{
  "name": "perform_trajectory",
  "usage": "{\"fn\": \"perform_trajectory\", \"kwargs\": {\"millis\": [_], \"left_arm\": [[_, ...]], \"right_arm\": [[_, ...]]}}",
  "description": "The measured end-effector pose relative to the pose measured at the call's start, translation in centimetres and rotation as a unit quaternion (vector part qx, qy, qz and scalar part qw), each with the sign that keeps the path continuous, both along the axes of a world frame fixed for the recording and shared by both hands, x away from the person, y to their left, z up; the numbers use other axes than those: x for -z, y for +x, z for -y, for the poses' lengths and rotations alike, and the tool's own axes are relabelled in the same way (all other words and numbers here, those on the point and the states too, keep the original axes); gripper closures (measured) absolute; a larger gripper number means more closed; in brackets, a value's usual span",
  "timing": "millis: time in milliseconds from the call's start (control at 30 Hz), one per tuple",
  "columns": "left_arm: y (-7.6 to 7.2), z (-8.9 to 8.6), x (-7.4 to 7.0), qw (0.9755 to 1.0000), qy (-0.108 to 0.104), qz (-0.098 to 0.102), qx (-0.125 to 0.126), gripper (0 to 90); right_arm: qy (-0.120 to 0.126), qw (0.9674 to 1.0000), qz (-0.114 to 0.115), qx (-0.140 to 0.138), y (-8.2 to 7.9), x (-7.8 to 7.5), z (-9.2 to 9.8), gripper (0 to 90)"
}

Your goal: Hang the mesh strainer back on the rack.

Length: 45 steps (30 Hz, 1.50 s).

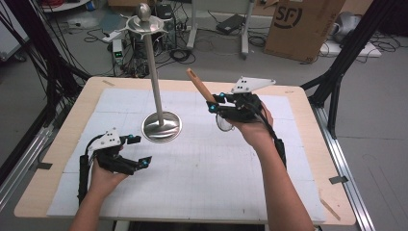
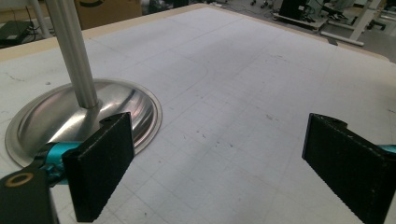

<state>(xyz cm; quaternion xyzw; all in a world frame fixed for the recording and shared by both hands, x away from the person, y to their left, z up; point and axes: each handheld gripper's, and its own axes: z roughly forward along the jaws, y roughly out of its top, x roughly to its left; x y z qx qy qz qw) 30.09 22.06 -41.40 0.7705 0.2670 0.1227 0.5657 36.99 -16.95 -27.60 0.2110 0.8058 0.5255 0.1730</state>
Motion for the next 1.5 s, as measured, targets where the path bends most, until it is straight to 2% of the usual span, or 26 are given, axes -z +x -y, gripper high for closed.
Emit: {"fn": "perform_trajectory", "kwargs": {"millis": [233,333,833,1067,1133,1200,1500], "left_arm": [[0.0,0.0,0.0,1.0000,0.001,0.001,0.002,9.7],[0.0,-0.1,0.0,1.0000,0.000,0.000,0.002,9.7],[0.0,-0.1,0.0,1.0000,-0.002,0.001,0.001,9.7],[0.0,-0.1,-0.1,1.0000,-0.002,0.002,0.001,9.7],[0.0,-0.2,-0.1,1.0000,-0.001,0.004,0.000,9.7],[0.0,-0.2,-0.1,1.0000,-0.006,0.000,0.000,9.7],[0.0,-0.1,-0.1,1.0000,-0.007,0.001,0.003,9.8]], "right_arm": [[0.006,1.0000,0.005,-0.005,0.7,-1.0,-0.1,68.6],[0.000,0.9999,0.010,-0.006,0.9,-1.7,-0.4,68.6],[0.006,0.9995,0.027,-0.016,1.2,-3.8,-0.6,68.6],[0.003,0.9993,0.031,-0.023,1.5,-4.8,-1.1,68.6],[-0.008,0.9989,0.039,-0.024,1.6,-5.1,-1.3,68.6],[-0.006,0.9991,0.035,-0.023,1.7,-5.4,-1.4,68.7],[0.000,0.9985,0.049,-0.026,2.0,-6.9,-2.3,68.6]]}}
